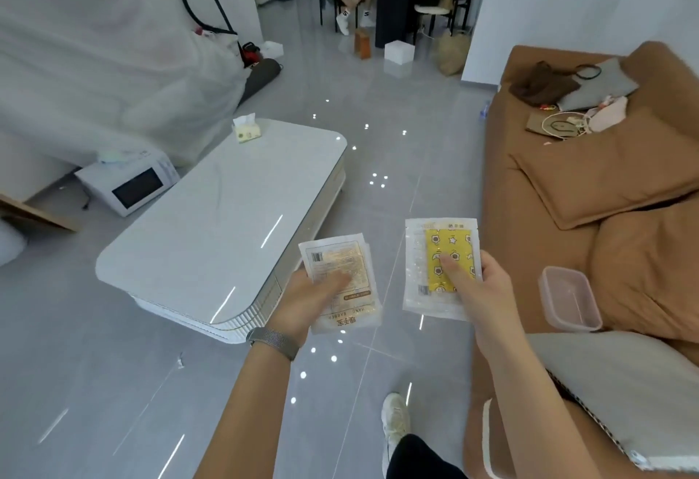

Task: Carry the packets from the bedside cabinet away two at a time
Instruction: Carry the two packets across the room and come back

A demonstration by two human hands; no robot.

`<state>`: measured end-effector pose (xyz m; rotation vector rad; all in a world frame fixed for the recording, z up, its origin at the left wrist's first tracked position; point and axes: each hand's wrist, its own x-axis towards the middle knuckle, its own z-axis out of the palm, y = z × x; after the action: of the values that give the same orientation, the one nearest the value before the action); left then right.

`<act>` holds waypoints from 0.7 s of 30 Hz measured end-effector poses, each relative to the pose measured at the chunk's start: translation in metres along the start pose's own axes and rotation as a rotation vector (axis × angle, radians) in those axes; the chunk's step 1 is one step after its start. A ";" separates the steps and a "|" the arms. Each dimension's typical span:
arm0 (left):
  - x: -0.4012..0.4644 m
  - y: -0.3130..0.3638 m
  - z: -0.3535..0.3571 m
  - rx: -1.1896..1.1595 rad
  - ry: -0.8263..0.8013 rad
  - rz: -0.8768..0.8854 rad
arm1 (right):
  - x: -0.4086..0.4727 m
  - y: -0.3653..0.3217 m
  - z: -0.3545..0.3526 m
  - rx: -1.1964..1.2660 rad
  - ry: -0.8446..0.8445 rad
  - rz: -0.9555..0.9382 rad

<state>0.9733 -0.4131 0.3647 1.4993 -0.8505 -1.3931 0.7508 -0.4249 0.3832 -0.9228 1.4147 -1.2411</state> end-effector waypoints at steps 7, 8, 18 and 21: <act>0.143 0.044 0.009 -0.013 0.076 -0.013 | 0.165 -0.024 0.052 -0.050 -0.130 0.020; 0.161 0.051 0.010 -0.024 0.090 -0.015 | 0.187 -0.031 0.061 -0.067 -0.165 0.024; 0.322 0.097 -0.046 -0.138 0.404 -0.046 | 0.391 -0.051 0.192 -0.235 -0.410 0.033; 0.386 0.091 -0.068 -0.204 0.475 -0.066 | 0.445 -0.042 0.230 -0.276 -0.438 0.041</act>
<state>1.0992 -0.7897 0.3022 1.6136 -0.3555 -1.0640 0.8790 -0.9098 0.3446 -1.2595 1.2563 -0.7598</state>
